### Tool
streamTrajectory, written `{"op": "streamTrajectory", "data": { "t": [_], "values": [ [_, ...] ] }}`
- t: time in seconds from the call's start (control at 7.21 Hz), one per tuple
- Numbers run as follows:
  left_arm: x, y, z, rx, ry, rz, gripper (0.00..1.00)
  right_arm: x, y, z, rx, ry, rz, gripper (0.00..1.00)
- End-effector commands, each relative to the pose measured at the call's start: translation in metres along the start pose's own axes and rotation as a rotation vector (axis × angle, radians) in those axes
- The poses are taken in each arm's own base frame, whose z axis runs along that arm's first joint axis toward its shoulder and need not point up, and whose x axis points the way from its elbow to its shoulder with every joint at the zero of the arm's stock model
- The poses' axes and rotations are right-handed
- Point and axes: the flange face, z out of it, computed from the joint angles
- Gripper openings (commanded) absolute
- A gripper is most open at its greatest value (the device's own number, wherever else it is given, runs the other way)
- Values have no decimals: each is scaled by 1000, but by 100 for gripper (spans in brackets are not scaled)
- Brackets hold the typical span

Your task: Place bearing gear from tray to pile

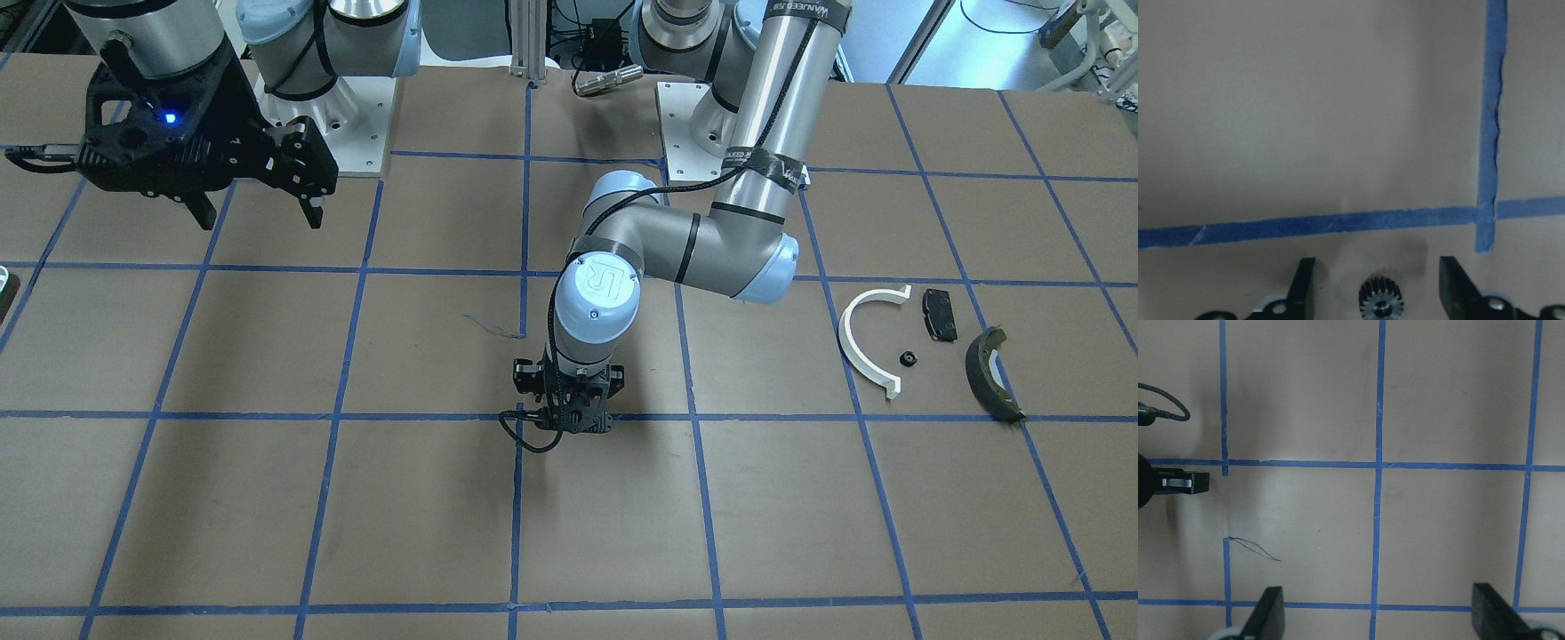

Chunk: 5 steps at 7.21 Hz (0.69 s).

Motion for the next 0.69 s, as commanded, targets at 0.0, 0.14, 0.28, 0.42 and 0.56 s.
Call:
{"op": "streamTrajectory", "data": {
  "t": [0.0, 0.14, 0.28, 0.42, 0.56],
  "values": [
    [0, 1, 1, -6, -4, -1, 67, 0, 0, 1, -4, 1, -1, 100],
    [-1, 1, 1, -8, -6, -2, 67, -1, 0, 1, -4, 0, -4, 100],
    [-1, 1, 1, -8, -4, -1, 59, 0, 0, 1, -4, -2, -4, 100],
    [-1, 0, 0, -6, -4, -2, 28, 0, -1, 2, -5, -2, -7, 100],
    [-2, -2, -1, -4, -2, -3, 0, 0, -1, 2, -5, -5, -9, 100]
  ]
}}
